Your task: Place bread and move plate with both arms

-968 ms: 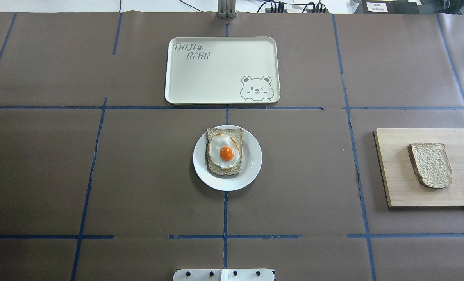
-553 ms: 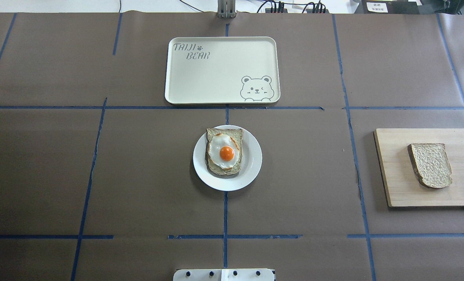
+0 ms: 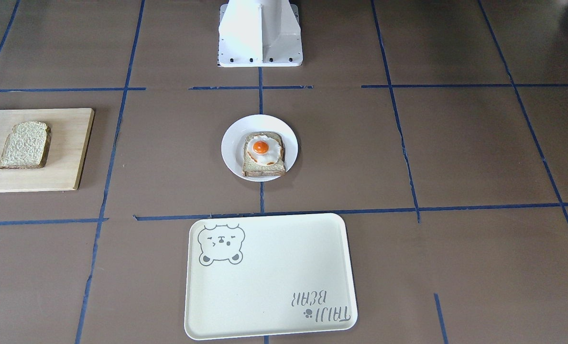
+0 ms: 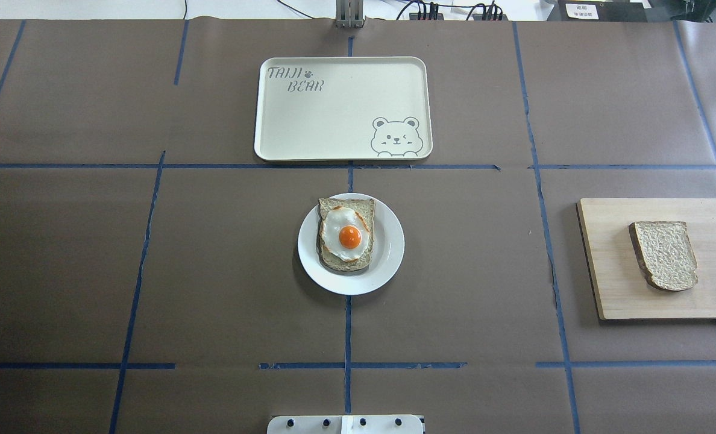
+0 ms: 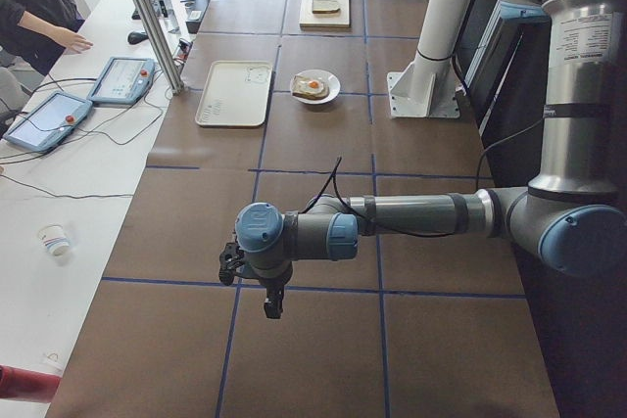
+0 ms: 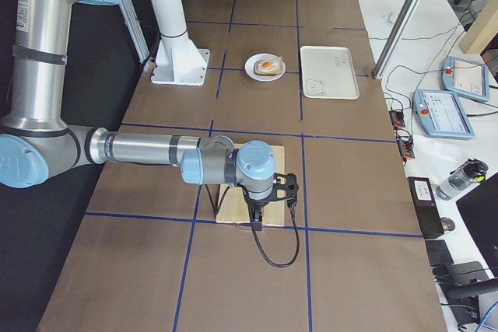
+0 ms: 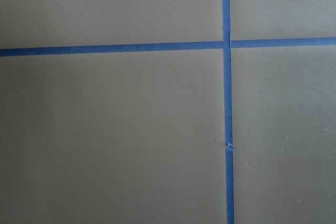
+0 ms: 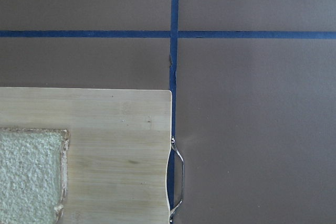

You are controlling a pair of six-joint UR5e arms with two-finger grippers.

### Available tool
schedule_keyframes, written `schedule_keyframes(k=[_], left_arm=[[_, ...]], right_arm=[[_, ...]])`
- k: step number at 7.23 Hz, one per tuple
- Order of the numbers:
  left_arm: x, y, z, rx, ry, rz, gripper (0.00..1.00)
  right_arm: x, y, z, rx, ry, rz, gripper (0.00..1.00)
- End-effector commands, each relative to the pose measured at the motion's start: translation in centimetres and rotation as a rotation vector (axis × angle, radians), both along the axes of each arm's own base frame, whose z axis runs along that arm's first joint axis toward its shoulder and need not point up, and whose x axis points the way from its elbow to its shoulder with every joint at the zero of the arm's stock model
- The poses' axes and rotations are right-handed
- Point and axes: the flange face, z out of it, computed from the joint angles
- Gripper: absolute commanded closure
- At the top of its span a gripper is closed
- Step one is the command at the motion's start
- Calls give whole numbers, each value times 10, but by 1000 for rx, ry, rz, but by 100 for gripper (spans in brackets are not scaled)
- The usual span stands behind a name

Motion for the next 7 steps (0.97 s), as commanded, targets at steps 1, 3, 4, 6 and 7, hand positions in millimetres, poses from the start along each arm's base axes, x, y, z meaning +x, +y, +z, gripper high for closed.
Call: schedule_keyframes(k=[1,3,4,6,7], left_arm=[[1,-1,-1,5,1,3,0],[0,-1,-1,7,1,0,0],[0,-1,-1,7,1,0,0],[1,0,-1,7,1,2,0],[1,-1,-2,10,3,3,0]], right_arm=[[0,1,2,-4,0,0,0],[0,2,2,-5,-1,0,0],[0,2,1,-5,-3,1,0],[0,-4,-5,14,5,2,0],[0,-3,-2,10,5,3,0]])
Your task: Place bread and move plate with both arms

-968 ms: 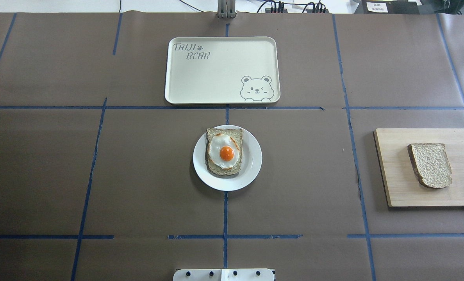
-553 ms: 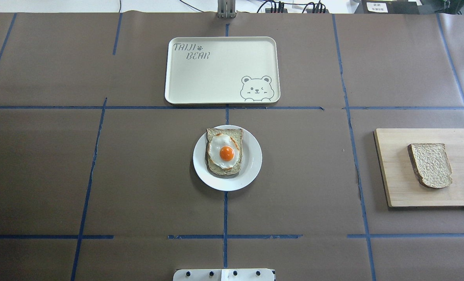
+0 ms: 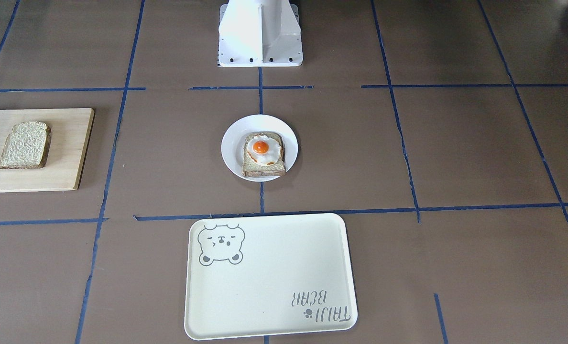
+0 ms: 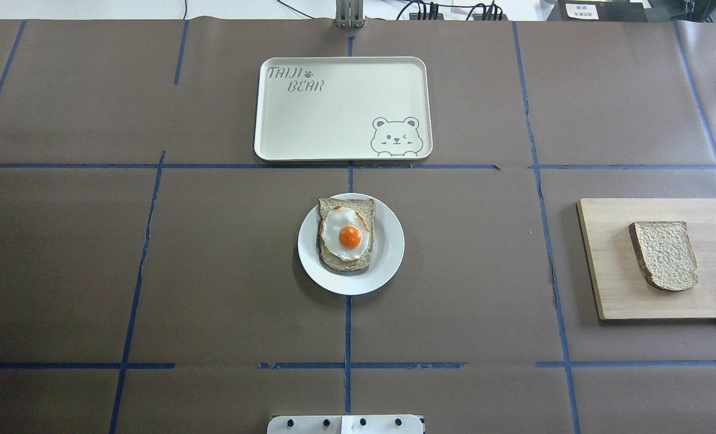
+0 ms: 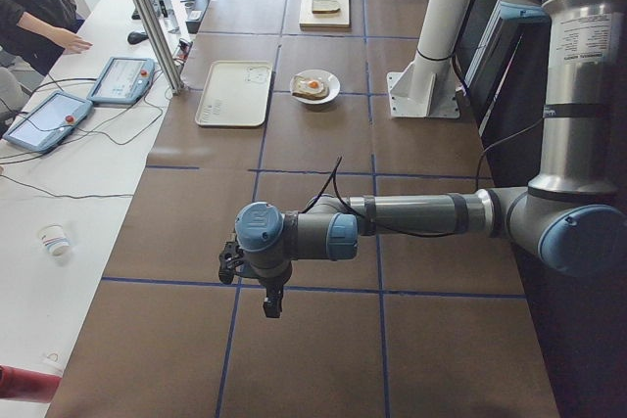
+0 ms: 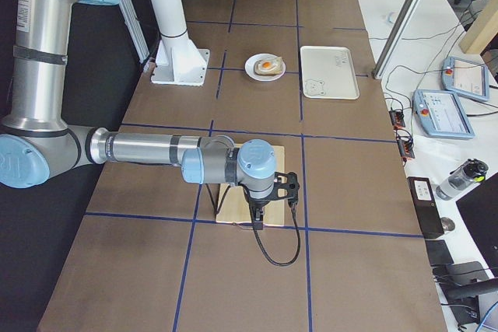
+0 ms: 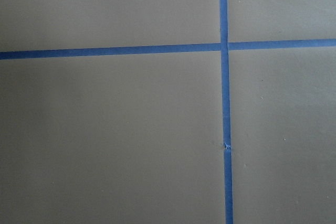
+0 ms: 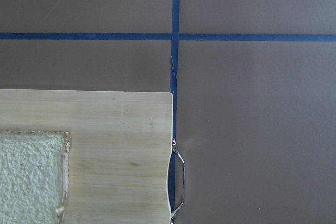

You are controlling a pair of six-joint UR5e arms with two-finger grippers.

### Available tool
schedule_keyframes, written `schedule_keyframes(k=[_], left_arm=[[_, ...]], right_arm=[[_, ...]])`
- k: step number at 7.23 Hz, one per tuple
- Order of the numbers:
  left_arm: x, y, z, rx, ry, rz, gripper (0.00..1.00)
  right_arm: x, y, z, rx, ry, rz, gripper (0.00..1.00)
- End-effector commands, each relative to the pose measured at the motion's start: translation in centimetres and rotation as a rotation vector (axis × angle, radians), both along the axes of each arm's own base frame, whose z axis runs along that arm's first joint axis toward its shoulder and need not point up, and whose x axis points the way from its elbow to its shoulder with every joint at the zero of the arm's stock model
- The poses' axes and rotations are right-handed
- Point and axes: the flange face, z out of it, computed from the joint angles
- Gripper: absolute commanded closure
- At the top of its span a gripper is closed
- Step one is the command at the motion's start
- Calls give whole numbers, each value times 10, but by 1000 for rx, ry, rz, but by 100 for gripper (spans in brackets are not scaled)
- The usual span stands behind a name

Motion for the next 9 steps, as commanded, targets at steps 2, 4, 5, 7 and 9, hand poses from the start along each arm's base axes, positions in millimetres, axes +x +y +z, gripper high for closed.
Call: schedule_keyframes(k=[2,4,5,7,9], left_arm=[[0,0,-2,5,1,0,0],[0,-2,-10,21,3,0,0],[0,-2,-10,22,3,0,0],[0,-2,-11,27,2,0,0],[0,-2,-11,28,2,0,0]], right_arm=[[-1,-15,-13,29,-5,-1,0],[-5,-24,-19,8,-27,22,0],[-14,-24,-18,-43,-40,49,0],[-49,-20,-21,17,-55,27,0],[-90,-6,-24,18,-86,62,0]])
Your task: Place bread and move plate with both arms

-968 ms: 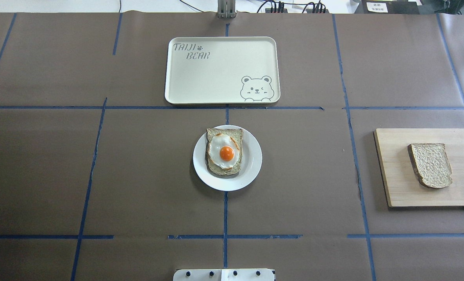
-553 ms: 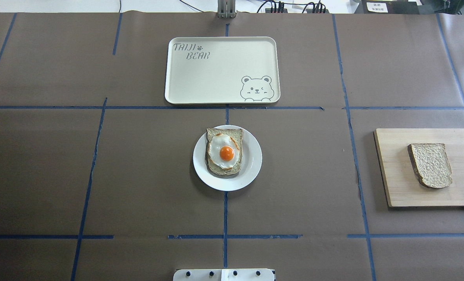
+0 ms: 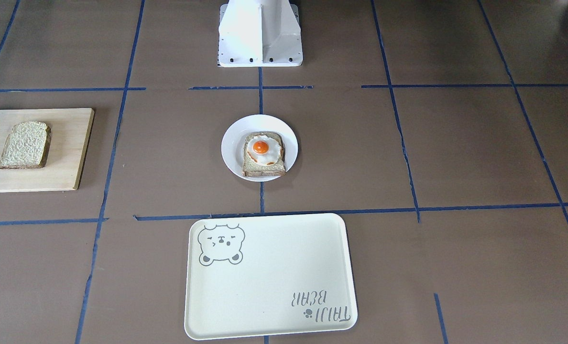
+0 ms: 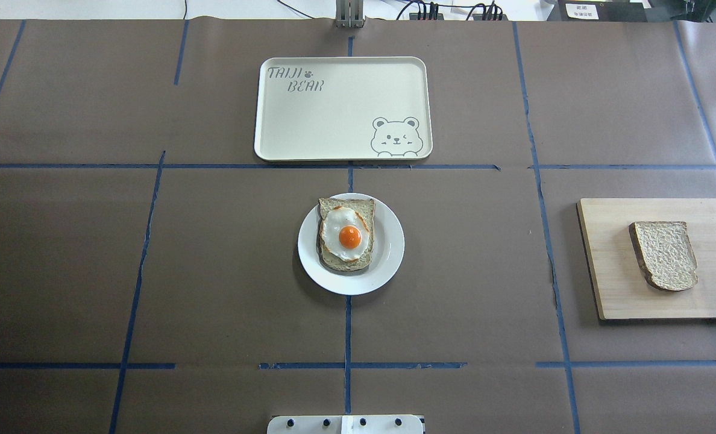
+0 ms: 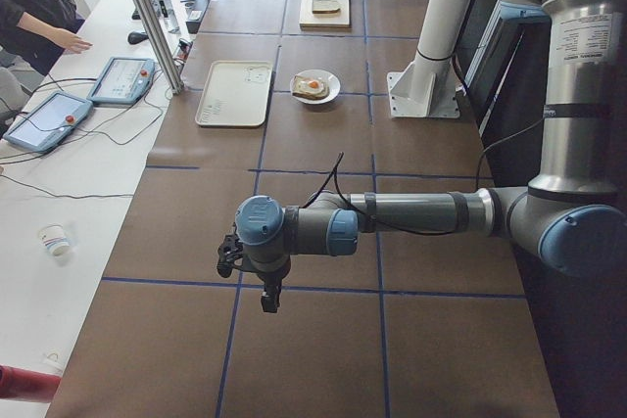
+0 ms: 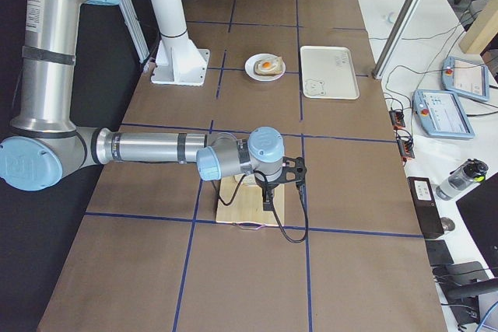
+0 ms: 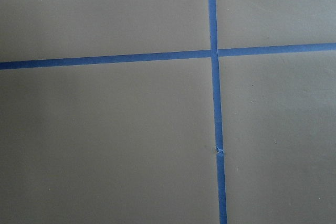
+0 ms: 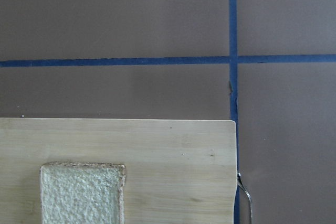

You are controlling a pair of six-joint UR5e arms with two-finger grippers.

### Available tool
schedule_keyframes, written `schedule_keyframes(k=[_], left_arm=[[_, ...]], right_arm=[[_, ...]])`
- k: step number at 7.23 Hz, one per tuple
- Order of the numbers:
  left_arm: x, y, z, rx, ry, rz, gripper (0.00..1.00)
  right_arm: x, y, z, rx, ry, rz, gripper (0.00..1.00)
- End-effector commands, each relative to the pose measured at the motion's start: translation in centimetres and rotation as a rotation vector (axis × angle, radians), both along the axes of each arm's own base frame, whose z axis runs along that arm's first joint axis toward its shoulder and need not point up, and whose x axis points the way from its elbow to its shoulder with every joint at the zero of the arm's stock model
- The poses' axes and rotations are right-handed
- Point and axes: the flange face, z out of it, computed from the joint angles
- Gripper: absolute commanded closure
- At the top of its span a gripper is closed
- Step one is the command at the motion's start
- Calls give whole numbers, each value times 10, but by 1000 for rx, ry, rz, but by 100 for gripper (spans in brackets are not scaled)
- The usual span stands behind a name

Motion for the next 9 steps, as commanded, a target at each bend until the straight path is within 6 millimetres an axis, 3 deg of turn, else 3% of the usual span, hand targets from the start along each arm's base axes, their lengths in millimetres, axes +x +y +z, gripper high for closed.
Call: schedule_keyframes(k=[1,2,5,7,9], left_arm=[[0,0,1,1,0,1,0],[0,0,0,2,0,1,0],[1,8,6,23,0,2,0],[1,8,6,23,0,2,0],[1,8,6,24,0,2,0]], right_arm=[[-29,24,11,12,-29,-1,0],[-39,25,12,-1,-40,-11,0],[-114,31,1,-36,-8,46,0],[-129,35,4,-42,-5,31,2],[-137,34,19,-72,8,19,16]])
